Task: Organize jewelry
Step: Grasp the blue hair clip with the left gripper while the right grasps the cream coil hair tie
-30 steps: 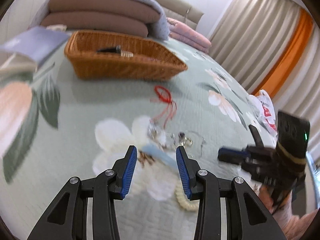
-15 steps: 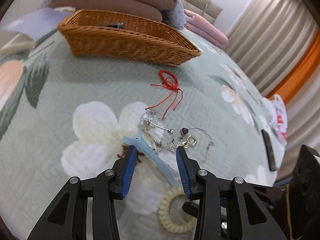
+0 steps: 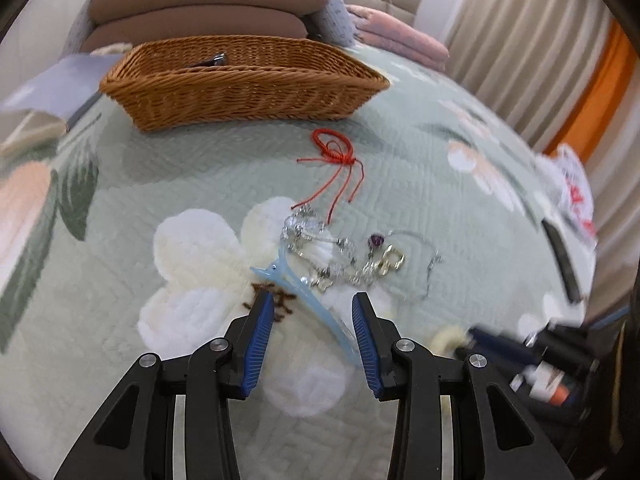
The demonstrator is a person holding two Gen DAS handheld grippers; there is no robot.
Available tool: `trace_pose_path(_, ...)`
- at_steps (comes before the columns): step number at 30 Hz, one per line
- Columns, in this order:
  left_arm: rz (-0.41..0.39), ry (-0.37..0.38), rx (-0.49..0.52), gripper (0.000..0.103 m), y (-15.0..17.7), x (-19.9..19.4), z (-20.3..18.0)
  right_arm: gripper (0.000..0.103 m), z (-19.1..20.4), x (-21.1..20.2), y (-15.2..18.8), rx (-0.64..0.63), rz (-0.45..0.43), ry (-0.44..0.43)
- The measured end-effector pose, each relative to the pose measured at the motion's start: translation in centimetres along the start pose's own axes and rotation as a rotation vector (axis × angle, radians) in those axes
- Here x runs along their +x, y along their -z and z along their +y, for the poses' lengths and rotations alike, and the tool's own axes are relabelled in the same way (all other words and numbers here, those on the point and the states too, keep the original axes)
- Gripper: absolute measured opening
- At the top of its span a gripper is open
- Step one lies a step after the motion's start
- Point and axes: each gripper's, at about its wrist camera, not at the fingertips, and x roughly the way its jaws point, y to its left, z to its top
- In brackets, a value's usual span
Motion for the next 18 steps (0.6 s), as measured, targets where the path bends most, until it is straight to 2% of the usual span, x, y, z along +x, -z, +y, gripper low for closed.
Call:
trace_pose_path(4, 0.022, -0.048, 0.065, 0.042, 0.5, -0.5, -0.3, 0.014, 0.0, 0.1, 0.1, -0.004, -0.001, 0.002)
trace_pose_path(9, 0.022, -0.004, 0.007, 0.042, 0.3, -0.5, 0.7, 0.016, 0.8, 0.6, -0.1, -0.015, -0.007, 0.025)
trace_pose_path(12, 0.010, -0.009, -0.019, 0.041, -0.1, 0.0, 0.7, 0.016, 0.8, 0.7, 0.0, -0.011, -0.012, 0.025)
trace_pose_path(16, 0.000, -0.086, 0.021, 0.016, -0.1, 0.3, 0.0, 0.016, 1.0, 0.7, 0.1, -0.022, -0.023, 0.034)
trace_pose_path(18, 0.007, -0.057, 0.015, 0.007, 0.0, 0.0, 0.3, 0.016, 1.1, 0.8, 0.1, -0.031, -0.033, 0.042)
